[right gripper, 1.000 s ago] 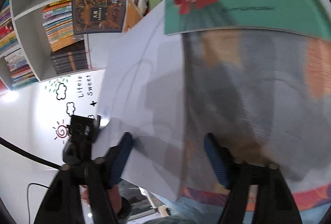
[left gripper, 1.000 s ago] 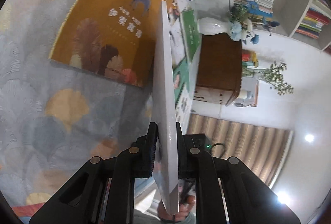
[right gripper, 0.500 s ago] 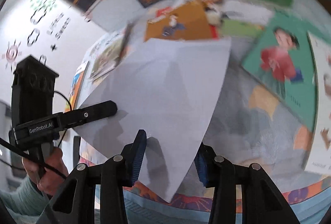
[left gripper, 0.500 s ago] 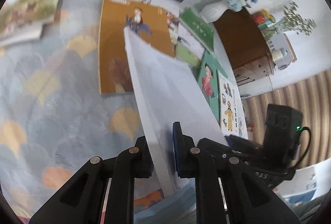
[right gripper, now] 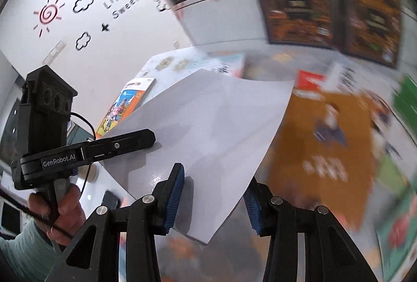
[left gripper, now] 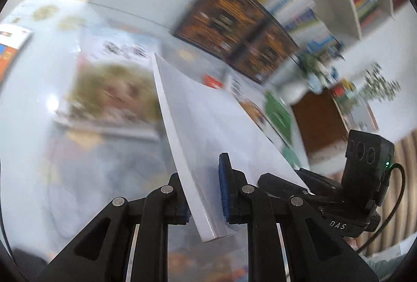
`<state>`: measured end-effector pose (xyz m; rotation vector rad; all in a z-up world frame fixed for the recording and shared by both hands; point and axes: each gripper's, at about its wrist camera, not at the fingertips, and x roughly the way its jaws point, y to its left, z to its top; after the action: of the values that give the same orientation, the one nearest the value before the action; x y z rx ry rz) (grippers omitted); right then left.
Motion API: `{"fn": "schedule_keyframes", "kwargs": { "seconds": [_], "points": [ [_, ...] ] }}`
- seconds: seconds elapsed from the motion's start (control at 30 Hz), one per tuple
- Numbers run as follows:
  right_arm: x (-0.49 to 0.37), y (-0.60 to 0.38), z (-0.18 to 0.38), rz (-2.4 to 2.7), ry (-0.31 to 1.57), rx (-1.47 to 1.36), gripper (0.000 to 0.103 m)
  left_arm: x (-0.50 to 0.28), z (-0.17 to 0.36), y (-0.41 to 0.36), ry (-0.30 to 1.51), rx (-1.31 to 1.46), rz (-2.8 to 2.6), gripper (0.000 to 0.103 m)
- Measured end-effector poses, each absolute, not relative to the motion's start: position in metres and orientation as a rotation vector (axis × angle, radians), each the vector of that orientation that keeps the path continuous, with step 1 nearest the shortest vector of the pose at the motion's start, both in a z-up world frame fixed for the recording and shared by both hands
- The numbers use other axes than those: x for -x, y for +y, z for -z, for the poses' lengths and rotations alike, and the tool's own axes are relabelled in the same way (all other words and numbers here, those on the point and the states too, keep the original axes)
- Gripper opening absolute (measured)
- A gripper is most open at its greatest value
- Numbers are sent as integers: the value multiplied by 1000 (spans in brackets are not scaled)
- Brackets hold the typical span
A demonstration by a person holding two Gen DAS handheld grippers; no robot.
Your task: Organize books
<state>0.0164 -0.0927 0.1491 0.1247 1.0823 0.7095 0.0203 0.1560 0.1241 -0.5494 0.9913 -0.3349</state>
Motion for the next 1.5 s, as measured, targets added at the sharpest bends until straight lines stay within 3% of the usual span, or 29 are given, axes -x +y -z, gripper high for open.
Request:
{"fn": "schedule_keyframes", "kwargs": {
  "seconds": [0.47,0.67,0.83,0.93,1.07,1.2,1.5],
  "points": [
    [-120,14,-90,-701,1224,-108,44,-103,-73,226,1020,537,204,20],
    [-129,36,-72,-659,1256,-56,45,-109,-52,251,1069,546,130,27],
    [-137,37,-59,-579,1283,-46,45,-99,-43,268,1117,516,-3,24],
    [-135,45,-59,-571,1298,31,52,-93,-46,273,1135,494,-55,24],
    [-119,47,-61,-555,1280,96,54,-86,-57,262,1121,415,-80,24],
    [-93,14,-58,-541,1332,-37,54,-82,-72,240,1105,347,-40,24],
    [-25,-136,-66,-311,1309,-216,57,-67,-73,113,1182,183,286,27]
  ]
}}
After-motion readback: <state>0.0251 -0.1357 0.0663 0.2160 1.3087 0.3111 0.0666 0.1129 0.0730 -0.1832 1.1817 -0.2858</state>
